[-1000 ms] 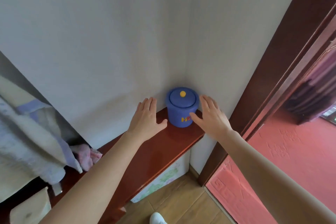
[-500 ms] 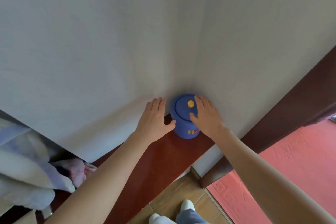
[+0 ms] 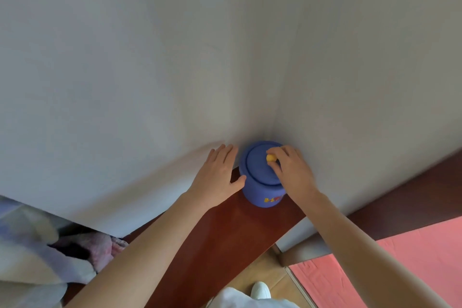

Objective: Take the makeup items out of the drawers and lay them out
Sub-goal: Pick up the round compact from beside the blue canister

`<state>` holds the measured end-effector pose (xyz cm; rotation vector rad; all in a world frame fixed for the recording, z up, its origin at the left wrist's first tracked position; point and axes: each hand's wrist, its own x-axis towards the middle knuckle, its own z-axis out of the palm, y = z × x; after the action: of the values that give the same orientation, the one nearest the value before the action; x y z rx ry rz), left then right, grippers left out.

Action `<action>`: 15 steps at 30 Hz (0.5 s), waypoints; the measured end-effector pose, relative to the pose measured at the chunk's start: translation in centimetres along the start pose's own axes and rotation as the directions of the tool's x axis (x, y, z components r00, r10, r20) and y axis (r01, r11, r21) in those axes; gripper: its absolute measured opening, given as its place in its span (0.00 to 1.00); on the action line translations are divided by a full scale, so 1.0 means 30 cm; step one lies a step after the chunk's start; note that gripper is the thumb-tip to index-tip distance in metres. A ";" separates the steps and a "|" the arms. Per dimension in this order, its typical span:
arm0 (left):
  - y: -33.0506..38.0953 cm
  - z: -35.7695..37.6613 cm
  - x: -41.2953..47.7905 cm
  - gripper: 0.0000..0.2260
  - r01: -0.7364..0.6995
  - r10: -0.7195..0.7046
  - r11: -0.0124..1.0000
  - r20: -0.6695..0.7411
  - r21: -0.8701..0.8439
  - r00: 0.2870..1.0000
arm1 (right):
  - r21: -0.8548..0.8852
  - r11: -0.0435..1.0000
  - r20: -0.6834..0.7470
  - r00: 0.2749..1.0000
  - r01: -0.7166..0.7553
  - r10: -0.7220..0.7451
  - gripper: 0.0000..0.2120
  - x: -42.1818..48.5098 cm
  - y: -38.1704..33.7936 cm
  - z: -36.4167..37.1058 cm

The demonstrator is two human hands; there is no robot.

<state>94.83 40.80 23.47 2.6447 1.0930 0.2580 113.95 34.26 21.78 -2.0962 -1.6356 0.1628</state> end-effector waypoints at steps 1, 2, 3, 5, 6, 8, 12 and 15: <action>-0.002 0.002 0.008 0.29 -0.005 0.005 1.000 -0.001 -0.016 1.000 | 0.080 0.996 -0.001 0.999 -0.039 0.039 0.10 -0.002 0.006 -0.010; -0.003 0.003 0.016 0.26 -0.017 0.016 0.999 -0.011 -0.033 1.000 | 0.172 0.982 -0.022 0.996 -0.079 0.084 0.10 -0.008 0.009 -0.026; -0.003 0.005 0.024 0.24 -0.038 0.037 0.998 -0.027 -0.050 0.999 | 0.261 0.959 -0.060 0.990 -0.110 0.130 0.10 -0.016 0.010 -0.047; 0.004 0.012 0.047 0.19 -0.081 0.077 0.992 -0.047 -0.099 0.996 | 0.400 0.902 -0.113 0.969 -0.160 0.222 0.09 -0.041 0.011 -0.093; 0.014 0.013 0.061 0.17 -0.094 0.090 0.988 -0.033 -0.121 0.995 | 0.457 0.870 -0.122 0.956 -0.184 0.266 0.07 -0.055 0.012 -0.115; 0.039 0.020 0.092 0.15 -0.119 0.122 0.981 0.010 -0.154 0.993 | 0.532 0.819 -0.140 0.931 -0.216 0.336 0.05 -0.084 0.014 -0.157; 0.100 0.049 0.180 0.15 -0.178 0.203 0.970 0.148 -0.167 0.968 | 0.587 0.771 -0.167 0.896 -0.246 0.412 0.07 -0.137 0.022 -0.212; 0.142 0.085 0.255 0.16 -0.154 0.181 0.983 0.346 -0.103 0.921 | 0.638 0.724 -0.175 0.866 -0.263 0.469 0.08 -0.168 0.018 -0.241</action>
<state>103.68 42.91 22.85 2.5842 0.7279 -0.1423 115.71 27.32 26.93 -1.7906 -0.7941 0.3865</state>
